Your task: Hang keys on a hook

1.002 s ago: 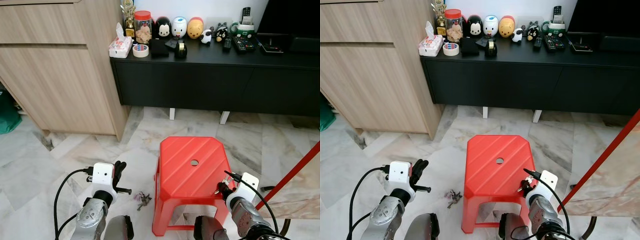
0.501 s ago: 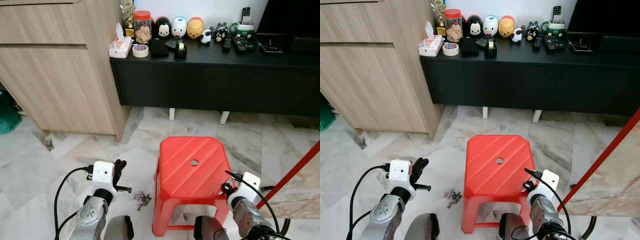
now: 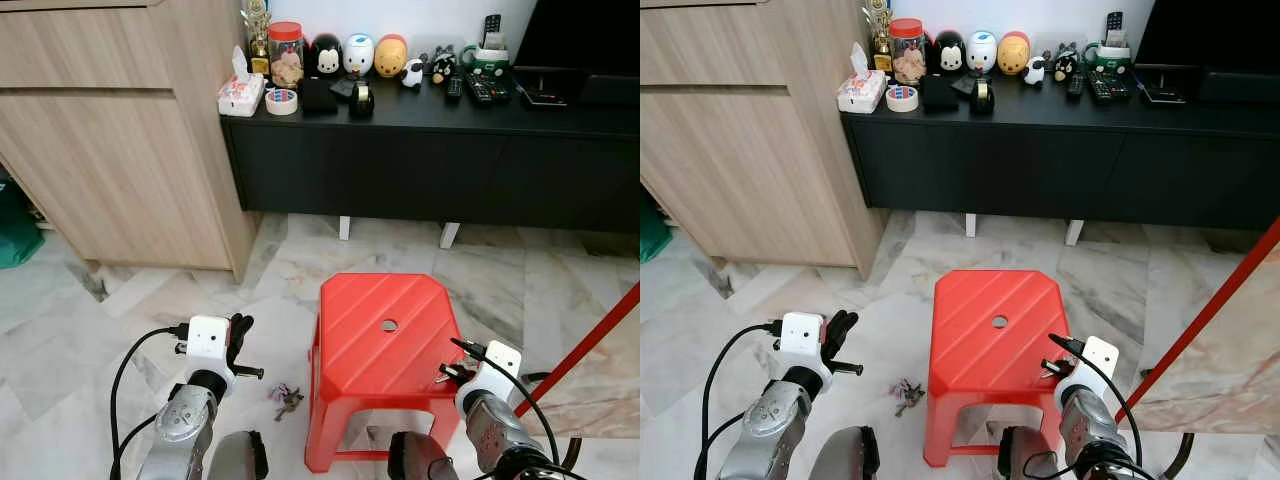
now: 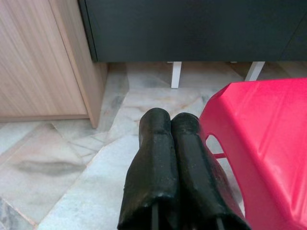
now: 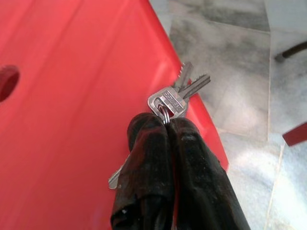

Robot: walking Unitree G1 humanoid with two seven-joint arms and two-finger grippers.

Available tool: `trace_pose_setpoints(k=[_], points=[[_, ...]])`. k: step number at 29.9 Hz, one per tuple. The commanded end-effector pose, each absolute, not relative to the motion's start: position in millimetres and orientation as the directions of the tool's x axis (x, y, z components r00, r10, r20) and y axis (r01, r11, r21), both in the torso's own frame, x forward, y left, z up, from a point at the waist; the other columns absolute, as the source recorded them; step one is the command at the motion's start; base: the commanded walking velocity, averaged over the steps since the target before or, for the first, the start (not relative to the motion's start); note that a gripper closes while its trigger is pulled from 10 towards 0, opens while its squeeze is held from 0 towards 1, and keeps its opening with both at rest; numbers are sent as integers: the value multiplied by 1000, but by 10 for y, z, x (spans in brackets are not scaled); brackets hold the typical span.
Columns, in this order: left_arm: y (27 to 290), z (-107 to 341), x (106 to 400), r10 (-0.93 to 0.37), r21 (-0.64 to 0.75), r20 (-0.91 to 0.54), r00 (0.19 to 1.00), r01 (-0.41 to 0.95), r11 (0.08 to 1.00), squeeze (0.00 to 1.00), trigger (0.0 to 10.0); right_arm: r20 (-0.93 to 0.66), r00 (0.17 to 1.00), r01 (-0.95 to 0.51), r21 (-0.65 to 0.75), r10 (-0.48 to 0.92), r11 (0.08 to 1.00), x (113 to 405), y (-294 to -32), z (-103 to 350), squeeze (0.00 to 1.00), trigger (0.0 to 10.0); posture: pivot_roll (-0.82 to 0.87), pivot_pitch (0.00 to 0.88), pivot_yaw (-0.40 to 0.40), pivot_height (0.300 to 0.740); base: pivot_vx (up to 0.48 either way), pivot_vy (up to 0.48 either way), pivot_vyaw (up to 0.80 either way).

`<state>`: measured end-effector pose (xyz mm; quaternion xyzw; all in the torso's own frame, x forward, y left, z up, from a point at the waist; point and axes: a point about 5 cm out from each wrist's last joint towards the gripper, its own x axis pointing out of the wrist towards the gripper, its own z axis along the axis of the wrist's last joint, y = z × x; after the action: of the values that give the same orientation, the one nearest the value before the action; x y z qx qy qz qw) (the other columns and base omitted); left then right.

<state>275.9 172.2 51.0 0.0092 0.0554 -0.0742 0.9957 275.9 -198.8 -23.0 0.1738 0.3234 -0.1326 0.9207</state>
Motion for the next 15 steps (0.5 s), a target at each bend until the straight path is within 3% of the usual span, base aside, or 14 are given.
trace_pose_setpoints(k=[1, 10, 11, 15], points=[[1750, 496, 2759, -138, 30, -118, 983, 143, 989, 0, 10000, -632, 764, 342, 228, -129, 912, 2793, -1983, -201, 0, 0, -21, 19, -8, 601, 0, 0, 0], [1754, 497, 2799, -134, 29, -114, 984, 138, 990, 0, 10000, -550, 828, 240, 173, -109, 955, 2913, -1955, -76, 0, 0, -22, 0, -15, 601, 0, 0, 0], [1757, 495, 2807, -131, 28, -114, 985, 135, 990, 0, 10000, -507, 855, 213, 156, -106, 965, 2960, -1943, -17, 0, 10000, -20, 0, -17, 601, 0, 0, 0], [1775, 477, 2820, -116, 27, -120, 986, 120, 992, 0, 10000, -432, 896, 182, 146, -103, 972, 3026, -1943, 82, 0, 10000, -15, 0, -22, 601, 0, 0, 0]])
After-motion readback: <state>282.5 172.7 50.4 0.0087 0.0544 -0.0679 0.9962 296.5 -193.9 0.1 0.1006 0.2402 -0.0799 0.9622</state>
